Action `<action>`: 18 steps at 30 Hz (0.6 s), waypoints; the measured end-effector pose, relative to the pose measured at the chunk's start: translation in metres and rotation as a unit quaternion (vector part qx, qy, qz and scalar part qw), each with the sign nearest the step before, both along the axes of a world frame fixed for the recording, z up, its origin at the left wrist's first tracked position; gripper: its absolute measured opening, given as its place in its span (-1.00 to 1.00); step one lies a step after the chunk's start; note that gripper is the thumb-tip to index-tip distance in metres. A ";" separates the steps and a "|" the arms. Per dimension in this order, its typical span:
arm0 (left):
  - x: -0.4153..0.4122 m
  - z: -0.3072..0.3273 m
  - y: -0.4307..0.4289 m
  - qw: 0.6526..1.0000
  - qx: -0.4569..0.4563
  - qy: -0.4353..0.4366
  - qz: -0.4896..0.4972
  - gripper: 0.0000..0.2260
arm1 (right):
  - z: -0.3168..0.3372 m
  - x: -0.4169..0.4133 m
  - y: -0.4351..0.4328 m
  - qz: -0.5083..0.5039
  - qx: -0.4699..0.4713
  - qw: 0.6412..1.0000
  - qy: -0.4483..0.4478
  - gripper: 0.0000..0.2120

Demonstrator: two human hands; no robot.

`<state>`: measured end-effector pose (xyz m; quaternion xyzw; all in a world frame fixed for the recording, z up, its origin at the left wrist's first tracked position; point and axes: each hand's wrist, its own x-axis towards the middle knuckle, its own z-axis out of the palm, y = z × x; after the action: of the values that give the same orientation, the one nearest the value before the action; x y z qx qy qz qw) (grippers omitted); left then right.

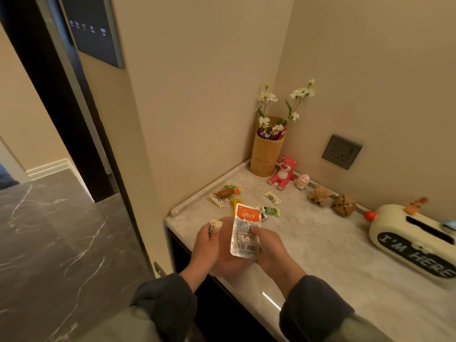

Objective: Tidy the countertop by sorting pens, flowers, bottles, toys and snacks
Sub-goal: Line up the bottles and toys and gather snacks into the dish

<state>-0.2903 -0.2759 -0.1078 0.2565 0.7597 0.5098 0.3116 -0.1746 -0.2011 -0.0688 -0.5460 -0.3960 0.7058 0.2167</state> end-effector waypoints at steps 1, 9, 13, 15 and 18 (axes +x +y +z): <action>0.007 0.001 0.001 1.000 0.002 -0.009 -0.005 -0.71 | 0.004 0.007 0.000 -0.010 0.005 1.000 0.012 -0.84; 0.085 0.014 0.028 0.990 0.042 -0.090 -0.104 -0.85 | 0.042 0.079 0.016 -0.119 -0.008 0.983 0.136 -0.85; 0.123 0.021 0.043 0.975 0.025 -0.157 -0.157 -0.84 | 0.040 0.108 0.018 -0.176 -0.051 0.964 0.192 -0.78; 0.140 0.021 0.049 0.963 0.005 -0.204 -0.175 -0.84 | 0.028 0.121 0.018 -0.206 -0.061 0.954 0.207 -0.71; 0.150 0.013 0.061 0.962 -0.008 -0.218 -0.162 -0.81 | 0.010 0.140 0.019 -0.249 -0.103 0.932 0.242 -0.70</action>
<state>-0.1402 -0.2154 -0.0948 0.2565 0.6258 0.4902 0.5498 -0.0347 -0.1816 -0.0584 -0.4587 -0.1083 0.7770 0.4173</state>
